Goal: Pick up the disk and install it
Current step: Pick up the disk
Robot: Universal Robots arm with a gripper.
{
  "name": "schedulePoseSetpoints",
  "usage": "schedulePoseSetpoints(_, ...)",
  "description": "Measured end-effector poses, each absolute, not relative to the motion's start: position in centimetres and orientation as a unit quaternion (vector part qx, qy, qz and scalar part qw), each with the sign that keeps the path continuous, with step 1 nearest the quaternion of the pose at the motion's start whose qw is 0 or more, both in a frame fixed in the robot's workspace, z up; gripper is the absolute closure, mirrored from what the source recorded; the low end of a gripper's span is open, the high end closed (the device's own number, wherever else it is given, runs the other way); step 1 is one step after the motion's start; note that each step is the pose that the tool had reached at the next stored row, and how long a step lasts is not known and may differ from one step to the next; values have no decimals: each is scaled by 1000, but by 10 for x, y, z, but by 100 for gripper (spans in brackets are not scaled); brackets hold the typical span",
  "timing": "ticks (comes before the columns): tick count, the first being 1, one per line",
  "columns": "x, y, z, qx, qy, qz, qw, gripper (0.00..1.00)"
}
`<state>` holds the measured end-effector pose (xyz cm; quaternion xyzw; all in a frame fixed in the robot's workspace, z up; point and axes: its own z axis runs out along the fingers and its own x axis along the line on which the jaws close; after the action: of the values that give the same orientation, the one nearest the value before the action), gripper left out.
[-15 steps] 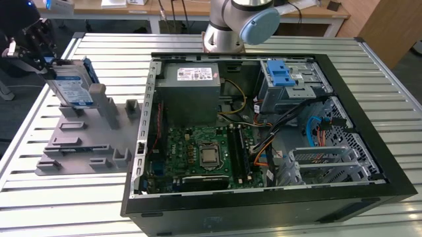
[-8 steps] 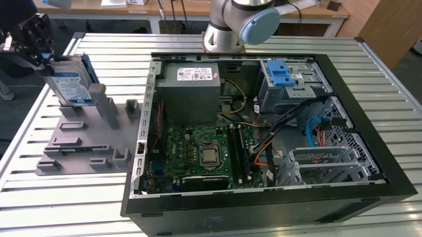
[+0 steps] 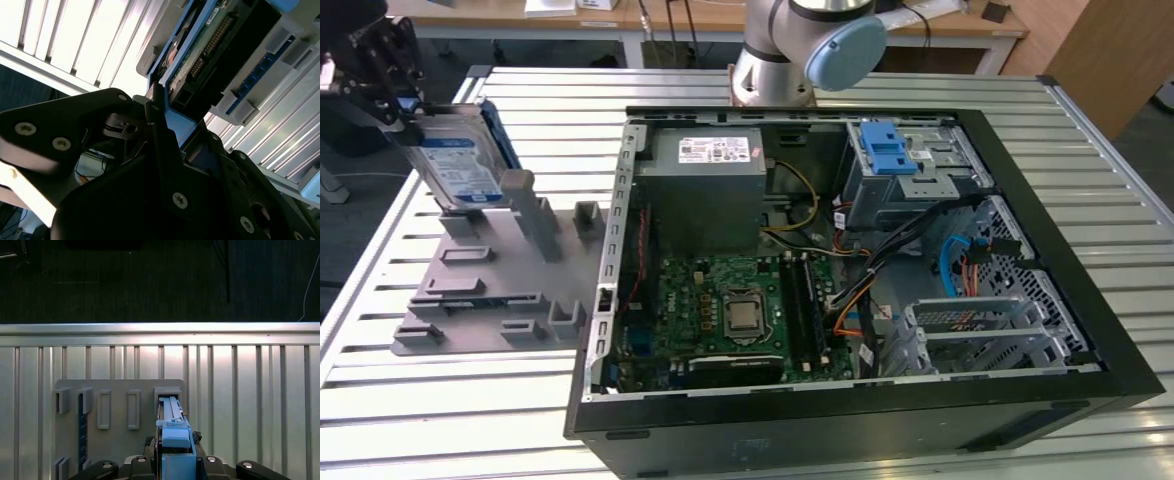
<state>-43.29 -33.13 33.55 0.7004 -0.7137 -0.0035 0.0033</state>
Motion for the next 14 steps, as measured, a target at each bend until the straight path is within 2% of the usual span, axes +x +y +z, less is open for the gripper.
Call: schedulePoseSetpoints(14, -433, -331, 345, 701, -714, -4, 3, 64)
